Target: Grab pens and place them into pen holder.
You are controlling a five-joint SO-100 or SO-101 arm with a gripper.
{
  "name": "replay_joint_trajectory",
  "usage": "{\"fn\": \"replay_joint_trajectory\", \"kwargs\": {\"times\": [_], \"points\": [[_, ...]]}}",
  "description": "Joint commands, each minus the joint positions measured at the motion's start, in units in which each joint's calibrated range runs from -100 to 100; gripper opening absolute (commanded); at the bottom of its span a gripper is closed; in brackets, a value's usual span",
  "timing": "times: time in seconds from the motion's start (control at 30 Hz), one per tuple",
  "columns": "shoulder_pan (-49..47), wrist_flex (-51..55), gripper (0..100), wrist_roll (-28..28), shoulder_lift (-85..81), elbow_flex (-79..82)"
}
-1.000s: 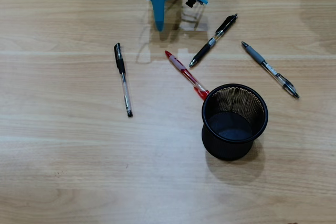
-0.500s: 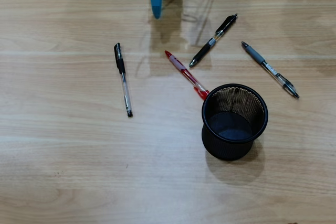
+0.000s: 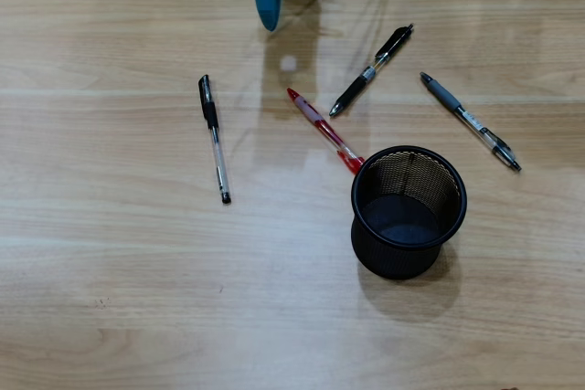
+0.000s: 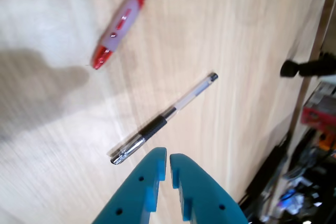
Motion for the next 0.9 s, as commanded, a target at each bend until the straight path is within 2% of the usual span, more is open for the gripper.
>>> {"fn": "replay_joint_trajectory", "kwargs": {"times": [0.0,0.23,0.33,0.43,0.63,0.87], "points": [[1.80,-0.34,2,-3.42,9.32,-11.59],[3.81,0.39,2,-15.77,26.31,-29.96],[4.73,0.48,2,-22.00,30.89,-34.58],[6.19,3.58,2,-25.88,34.21,-36.84],[9.94,14.15,2,-26.61,39.81,-41.46],[13.05,20.71,2,-26.24,53.91,-54.31]]}}
